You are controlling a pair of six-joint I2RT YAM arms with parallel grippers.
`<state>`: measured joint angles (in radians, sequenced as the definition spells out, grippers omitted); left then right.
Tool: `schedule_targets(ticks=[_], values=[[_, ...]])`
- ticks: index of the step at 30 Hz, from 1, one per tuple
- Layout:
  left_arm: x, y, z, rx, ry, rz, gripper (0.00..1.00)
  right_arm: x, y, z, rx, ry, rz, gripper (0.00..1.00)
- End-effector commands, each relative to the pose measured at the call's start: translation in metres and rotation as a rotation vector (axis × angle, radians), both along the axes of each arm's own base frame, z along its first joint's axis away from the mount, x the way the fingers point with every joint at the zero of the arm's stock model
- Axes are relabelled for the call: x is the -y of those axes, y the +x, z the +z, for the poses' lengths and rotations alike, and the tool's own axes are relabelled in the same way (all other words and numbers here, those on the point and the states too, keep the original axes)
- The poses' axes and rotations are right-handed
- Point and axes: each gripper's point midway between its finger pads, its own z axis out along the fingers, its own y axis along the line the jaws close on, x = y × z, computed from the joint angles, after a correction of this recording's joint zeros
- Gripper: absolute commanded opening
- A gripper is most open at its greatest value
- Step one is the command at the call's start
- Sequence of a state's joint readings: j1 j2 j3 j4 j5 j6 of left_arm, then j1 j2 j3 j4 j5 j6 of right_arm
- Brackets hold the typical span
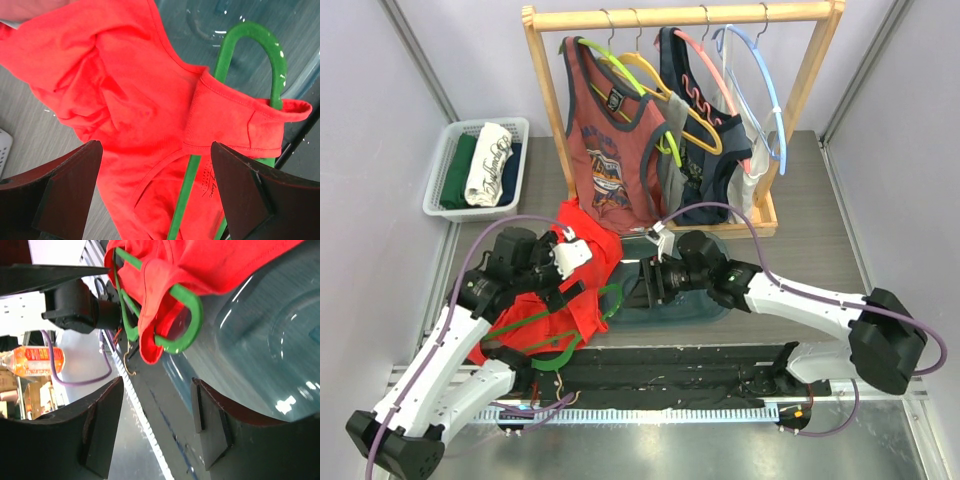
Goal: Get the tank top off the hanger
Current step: Pick up the hanger at the center of the board.
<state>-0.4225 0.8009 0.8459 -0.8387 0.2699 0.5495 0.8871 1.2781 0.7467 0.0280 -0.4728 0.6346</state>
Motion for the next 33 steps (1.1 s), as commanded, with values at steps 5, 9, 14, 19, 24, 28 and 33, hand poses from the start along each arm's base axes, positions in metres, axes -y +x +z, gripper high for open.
schedule_targets(ticks=[5,9,14,19,24,28,33], values=[[0.006,0.009,0.035,0.081,-0.078,0.028,0.94,-0.025,0.029,-0.012,0.028,0.066,-0.079,0.58],[0.006,0.007,0.046,0.096,-0.088,0.028,0.95,-0.028,0.037,-0.027,0.011,0.049,-0.108,0.55],[0.005,0.005,0.054,0.113,-0.098,0.036,0.95,-0.035,0.042,-0.031,-0.003,0.063,-0.124,0.49],[0.004,0.004,0.053,0.112,-0.099,0.039,0.94,-0.048,0.046,-0.022,-0.017,0.117,-0.114,0.44],[0.001,0.005,0.056,0.129,-0.091,0.046,0.94,-0.057,0.047,-0.01,-0.022,0.148,-0.101,0.39],[0.001,0.005,0.058,0.138,-0.093,0.044,0.94,-0.059,0.045,-0.013,-0.04,0.141,-0.1,0.28],[0.001,0.006,0.064,0.158,-0.101,0.045,0.94,-0.055,0.045,0.004,-0.041,0.154,-0.124,0.01]])
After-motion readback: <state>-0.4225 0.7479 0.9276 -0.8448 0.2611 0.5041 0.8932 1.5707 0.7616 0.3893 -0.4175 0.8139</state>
